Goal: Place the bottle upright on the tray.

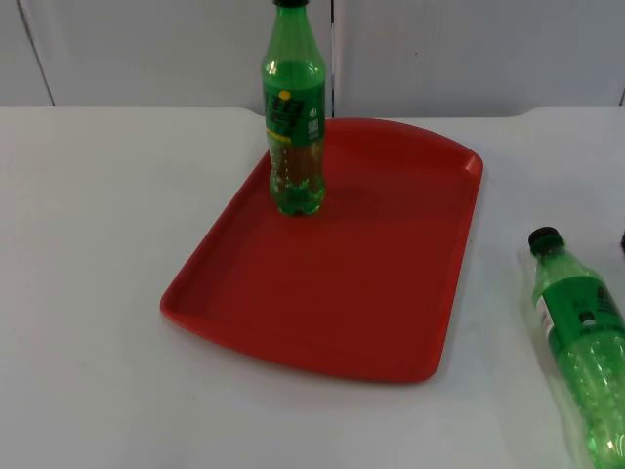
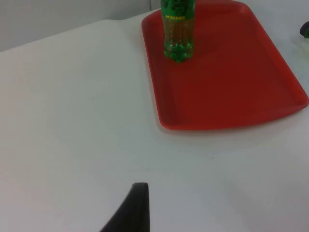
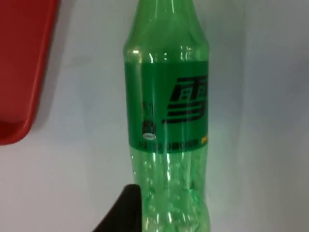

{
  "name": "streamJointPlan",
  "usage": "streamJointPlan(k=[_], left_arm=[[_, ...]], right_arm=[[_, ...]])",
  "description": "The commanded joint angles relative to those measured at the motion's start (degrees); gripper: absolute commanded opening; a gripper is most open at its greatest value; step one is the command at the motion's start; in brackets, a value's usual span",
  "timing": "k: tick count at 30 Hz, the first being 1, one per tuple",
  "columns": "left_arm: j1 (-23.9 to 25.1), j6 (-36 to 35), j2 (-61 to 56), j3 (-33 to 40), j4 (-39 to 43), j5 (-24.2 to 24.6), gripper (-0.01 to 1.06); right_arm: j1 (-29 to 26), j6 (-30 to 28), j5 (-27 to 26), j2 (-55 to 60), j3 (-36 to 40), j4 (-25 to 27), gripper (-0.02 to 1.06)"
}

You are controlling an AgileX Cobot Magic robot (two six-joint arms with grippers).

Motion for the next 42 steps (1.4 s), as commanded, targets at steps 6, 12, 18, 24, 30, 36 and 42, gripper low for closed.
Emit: streamJointPlan(k=[6, 12, 18, 24, 30, 36, 42], left_arm=[[0.3, -0.4, -0.2, 0.3, 0.0, -0.1, 1.05], [0.3, -0.4, -0.2, 0.3, 0.2, -0.1, 1.05], [0.3, -0.4, -0.2, 0.3, 0.2, -0.1, 1.05], [0.3, -0.4, -0.2, 0.3, 0.2, -0.1, 1.05], [0.3, -0.4, -0.2, 0.3, 0.2, -0.1, 1.05], [0.3, -0.4, -0.2, 0.3, 0.2, -0.1, 1.05], [0.3, -0.4, -0.2, 0.3, 0.2, -0.1, 1.05]], right_arm=[[3.7, 5.7, -3.0, 7.0, -2.1, -1.2, 1.05], [5.9, 12.4, -4.6, 12.1, -5.4, -3.5, 1.05], [9.7, 21.9, -5.1, 15.5, -9.1, -11.6, 1.05], [10.2, 24.0, -5.5, 18.8, -10.9, -10.4, 1.05], [10.2, 25.4, -8.3, 21.2, -10.9, -11.6, 1.04], [10.2, 26.5, -10.4, 23.7, -10.9, -12.0, 1.04], [10.2, 26.5, -13.9, 25.1, -10.9, -12.3, 1.04]])
